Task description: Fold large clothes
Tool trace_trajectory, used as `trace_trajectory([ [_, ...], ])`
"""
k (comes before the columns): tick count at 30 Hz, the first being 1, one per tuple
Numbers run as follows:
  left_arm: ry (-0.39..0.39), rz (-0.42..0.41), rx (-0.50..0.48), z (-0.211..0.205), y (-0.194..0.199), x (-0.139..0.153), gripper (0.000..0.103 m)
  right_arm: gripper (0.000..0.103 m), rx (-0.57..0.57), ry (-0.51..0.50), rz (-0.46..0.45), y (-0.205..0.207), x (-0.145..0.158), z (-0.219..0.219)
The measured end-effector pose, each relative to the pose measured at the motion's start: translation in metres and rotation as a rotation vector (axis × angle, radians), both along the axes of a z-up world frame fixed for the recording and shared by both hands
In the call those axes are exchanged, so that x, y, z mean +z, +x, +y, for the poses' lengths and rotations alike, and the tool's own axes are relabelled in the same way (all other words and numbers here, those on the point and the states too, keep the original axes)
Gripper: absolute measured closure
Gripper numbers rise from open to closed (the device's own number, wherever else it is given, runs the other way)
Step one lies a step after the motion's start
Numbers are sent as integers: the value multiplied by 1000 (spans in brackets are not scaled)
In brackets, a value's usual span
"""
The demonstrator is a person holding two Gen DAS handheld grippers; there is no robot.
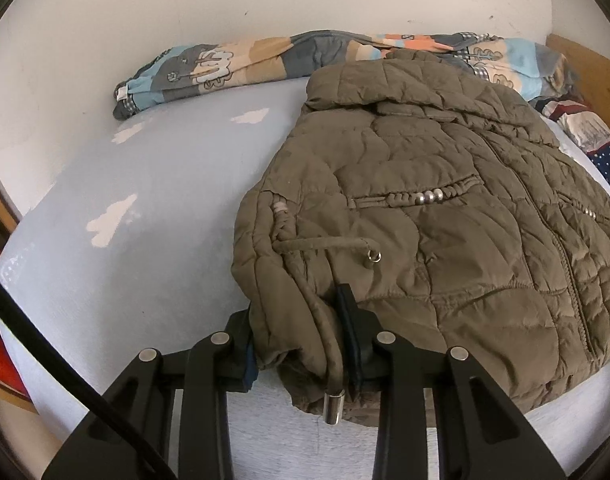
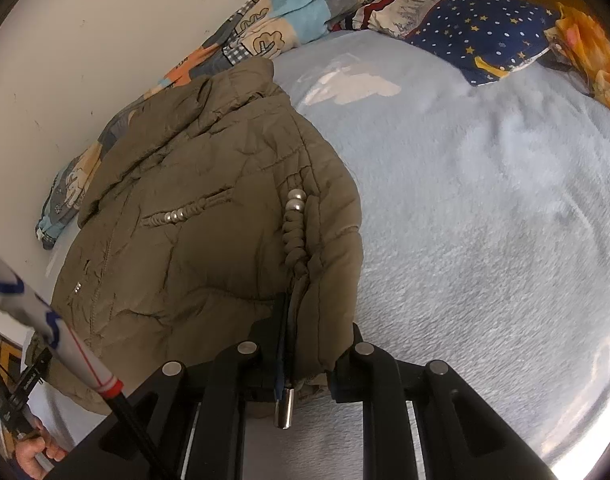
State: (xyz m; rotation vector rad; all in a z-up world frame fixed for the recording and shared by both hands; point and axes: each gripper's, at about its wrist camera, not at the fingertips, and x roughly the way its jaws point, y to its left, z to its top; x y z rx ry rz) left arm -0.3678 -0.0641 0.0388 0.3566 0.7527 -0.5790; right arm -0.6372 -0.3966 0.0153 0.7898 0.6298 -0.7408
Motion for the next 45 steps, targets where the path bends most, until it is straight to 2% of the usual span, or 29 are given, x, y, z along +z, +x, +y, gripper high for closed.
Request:
trace_trajectory([
  [26,25,-129,-39,4,-21,12,72,90,-24,-73,-28,-13,22,16],
  [45,12,-152,-44,12,-25,23,73,91,-28,-72,-48,-21,27,23],
])
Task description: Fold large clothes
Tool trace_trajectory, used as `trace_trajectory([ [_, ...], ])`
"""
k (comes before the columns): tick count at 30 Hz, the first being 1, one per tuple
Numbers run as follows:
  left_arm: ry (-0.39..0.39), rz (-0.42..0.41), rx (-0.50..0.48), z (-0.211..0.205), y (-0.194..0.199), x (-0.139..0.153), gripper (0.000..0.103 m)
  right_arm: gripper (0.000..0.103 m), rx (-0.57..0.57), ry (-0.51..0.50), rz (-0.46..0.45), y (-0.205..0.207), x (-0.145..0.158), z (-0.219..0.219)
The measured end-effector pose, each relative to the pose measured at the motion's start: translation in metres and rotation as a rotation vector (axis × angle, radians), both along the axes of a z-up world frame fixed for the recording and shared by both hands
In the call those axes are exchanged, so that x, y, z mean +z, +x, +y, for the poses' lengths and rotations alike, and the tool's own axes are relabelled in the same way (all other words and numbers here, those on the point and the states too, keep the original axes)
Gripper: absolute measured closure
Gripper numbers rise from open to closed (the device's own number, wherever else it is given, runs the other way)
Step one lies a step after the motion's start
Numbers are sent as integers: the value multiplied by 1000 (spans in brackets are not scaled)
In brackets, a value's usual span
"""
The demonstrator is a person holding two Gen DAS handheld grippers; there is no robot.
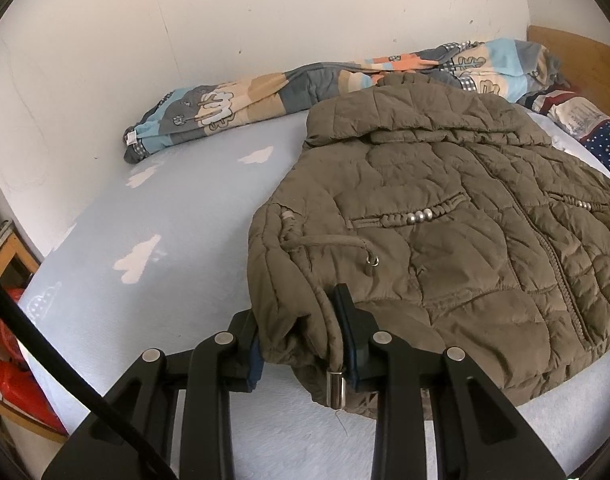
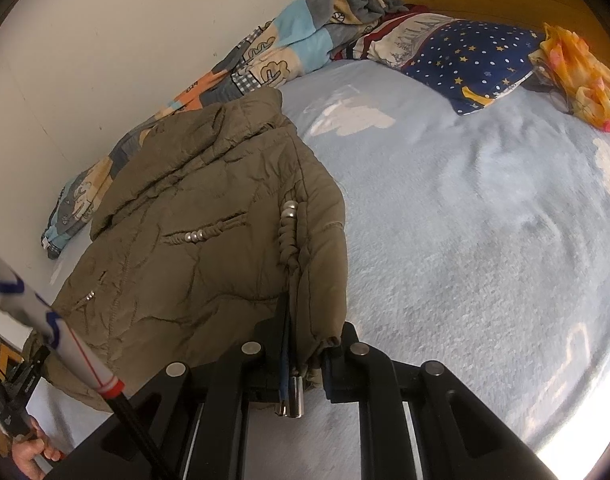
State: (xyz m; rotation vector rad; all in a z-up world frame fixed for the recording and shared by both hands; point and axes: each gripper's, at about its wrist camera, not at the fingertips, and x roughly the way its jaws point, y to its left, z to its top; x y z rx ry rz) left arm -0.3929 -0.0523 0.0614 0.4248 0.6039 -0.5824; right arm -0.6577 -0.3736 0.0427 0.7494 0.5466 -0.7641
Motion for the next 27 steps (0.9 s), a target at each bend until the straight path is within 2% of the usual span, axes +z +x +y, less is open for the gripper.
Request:
trace_trajectory([
  [10,-34,4,-7,19,-8,15,74,91,-5,14,-34,-13,8,11],
  [15,-28,72,8,23,4,4,72,91,-10,37,-37,-16,5,11],
  [18,-37,149,42,27,18,-6,60,90,-13,63,-41,-17,-1,7],
  [20,-66,236,69,30,30,-14,45,89,-10,72,-38,-16,-3,5],
  [21,-93,295,84,32,37,-18,41,88,-9,74,-36,-16,-4,5],
  [24,-186,485,132,42,60,-34,38,86,-11,91,-42,-17,-7,3],
  [27,-311,624,175,58,76,-46,35,84,-13,107,-43,-18,-11,1],
])
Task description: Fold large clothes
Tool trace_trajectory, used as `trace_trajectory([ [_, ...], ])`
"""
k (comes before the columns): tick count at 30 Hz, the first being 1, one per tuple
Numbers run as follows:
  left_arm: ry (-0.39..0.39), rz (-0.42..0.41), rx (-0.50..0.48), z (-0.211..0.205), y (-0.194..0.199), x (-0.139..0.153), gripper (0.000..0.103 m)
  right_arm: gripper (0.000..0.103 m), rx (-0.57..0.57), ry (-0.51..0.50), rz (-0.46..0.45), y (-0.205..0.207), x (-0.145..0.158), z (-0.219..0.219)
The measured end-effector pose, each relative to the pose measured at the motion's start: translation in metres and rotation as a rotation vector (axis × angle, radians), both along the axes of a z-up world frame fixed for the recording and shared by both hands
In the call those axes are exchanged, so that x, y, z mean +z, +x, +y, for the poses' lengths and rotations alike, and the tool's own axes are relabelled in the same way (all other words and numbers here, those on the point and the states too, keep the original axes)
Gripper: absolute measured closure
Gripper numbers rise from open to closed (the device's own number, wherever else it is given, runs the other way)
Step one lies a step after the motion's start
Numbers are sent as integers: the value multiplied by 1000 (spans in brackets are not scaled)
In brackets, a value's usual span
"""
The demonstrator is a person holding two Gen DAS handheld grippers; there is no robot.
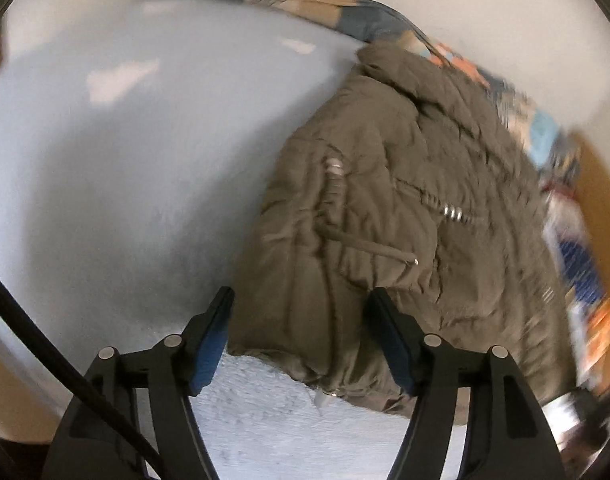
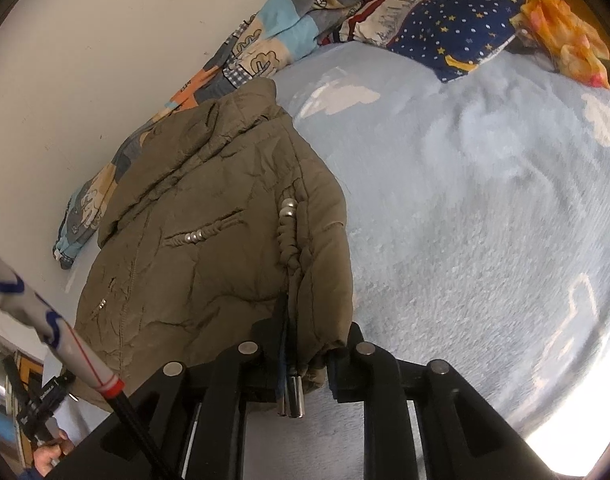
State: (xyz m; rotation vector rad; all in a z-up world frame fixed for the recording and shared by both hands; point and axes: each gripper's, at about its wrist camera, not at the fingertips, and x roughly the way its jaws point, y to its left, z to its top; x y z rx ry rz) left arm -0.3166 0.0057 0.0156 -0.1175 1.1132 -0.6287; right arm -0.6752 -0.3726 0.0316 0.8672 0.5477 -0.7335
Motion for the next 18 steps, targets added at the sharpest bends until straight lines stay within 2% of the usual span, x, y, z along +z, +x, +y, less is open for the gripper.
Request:
trace_trajectory([
  [5,-57,32,18,3,0,-4,31,76,-14,49,-28,-2,-8,-4],
  [10,-126,80,2,-3,-6,-5,30,68,-15,85,-49,-1,-12,-6],
  [18,-106,45,0,-9,-22,-5,30,62,-50,168,-82,-4,-26,-10],
])
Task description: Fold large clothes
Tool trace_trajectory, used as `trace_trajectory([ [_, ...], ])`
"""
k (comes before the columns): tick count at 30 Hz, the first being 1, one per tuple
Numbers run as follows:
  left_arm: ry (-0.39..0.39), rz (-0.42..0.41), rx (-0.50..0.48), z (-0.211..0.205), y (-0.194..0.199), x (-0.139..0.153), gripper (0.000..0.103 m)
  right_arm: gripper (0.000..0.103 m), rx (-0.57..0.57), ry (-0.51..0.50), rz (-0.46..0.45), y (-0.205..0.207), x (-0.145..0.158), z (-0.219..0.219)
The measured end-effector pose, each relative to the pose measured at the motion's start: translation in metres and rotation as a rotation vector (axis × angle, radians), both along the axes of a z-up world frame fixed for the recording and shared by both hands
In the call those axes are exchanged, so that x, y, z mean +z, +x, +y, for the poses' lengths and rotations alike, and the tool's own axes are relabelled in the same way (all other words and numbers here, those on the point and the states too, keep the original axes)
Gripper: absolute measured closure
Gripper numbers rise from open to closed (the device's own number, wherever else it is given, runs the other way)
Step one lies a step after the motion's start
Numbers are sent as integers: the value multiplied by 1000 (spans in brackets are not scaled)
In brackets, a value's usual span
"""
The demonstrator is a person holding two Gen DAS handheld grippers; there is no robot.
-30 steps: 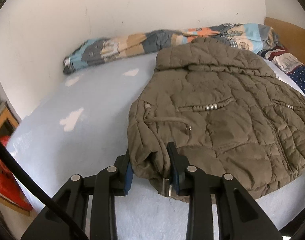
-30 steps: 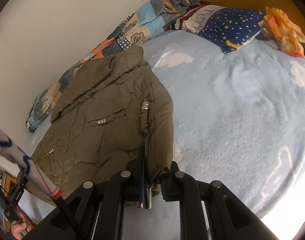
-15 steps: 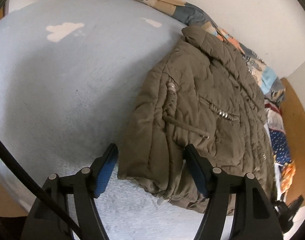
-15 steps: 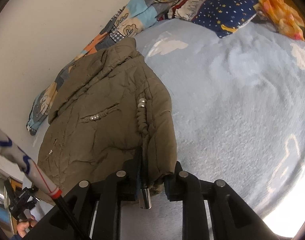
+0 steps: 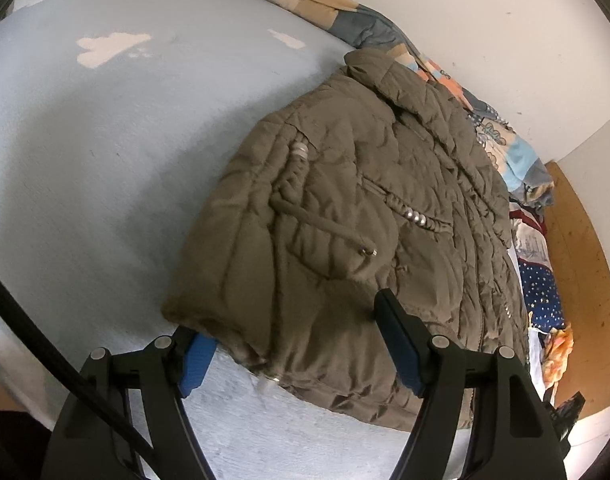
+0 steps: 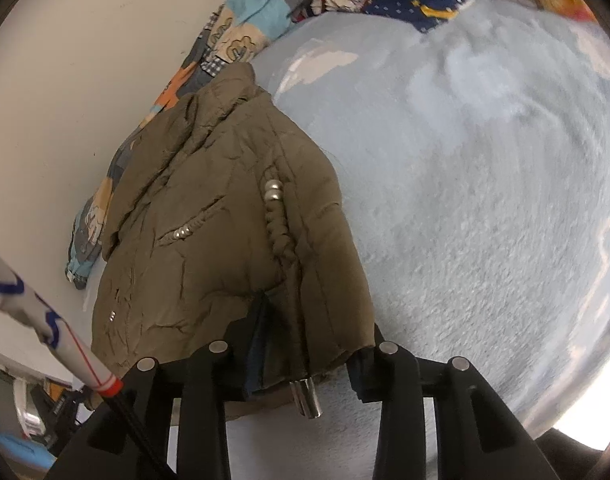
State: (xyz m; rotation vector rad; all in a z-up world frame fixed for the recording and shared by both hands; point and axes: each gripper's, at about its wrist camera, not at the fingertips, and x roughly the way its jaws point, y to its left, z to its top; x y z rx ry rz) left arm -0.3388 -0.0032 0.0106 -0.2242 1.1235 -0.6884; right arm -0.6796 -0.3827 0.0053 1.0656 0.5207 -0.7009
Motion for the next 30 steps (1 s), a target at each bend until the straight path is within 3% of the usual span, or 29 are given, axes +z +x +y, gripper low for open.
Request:
trace_trajectory([
  [6,22,-33,-6,-7,4,-2,31,60,-11,46,-43,-2,-8,-5],
  [9,57,-77,-19,-14,3,0,48,67,5,50,-61,5,-9,-4],
  [11,74,-96,-22,-16,3,1,60,83,19,8,-42,10,-5,-1],
  [15,111,-183,-46,-22,-4,11,69,89,37,-91,10,17,9,6],
  [17,160,-273,-78,-30,-14,18,74,89,45,-122,31,19,12,8],
  [22,219,-426,-125,-42,-30,32,77,90,44,-141,29,19,14,7],
  [30,239,-529,-145,-41,-44,45,79,91,58,-270,65,21,35,20],
])
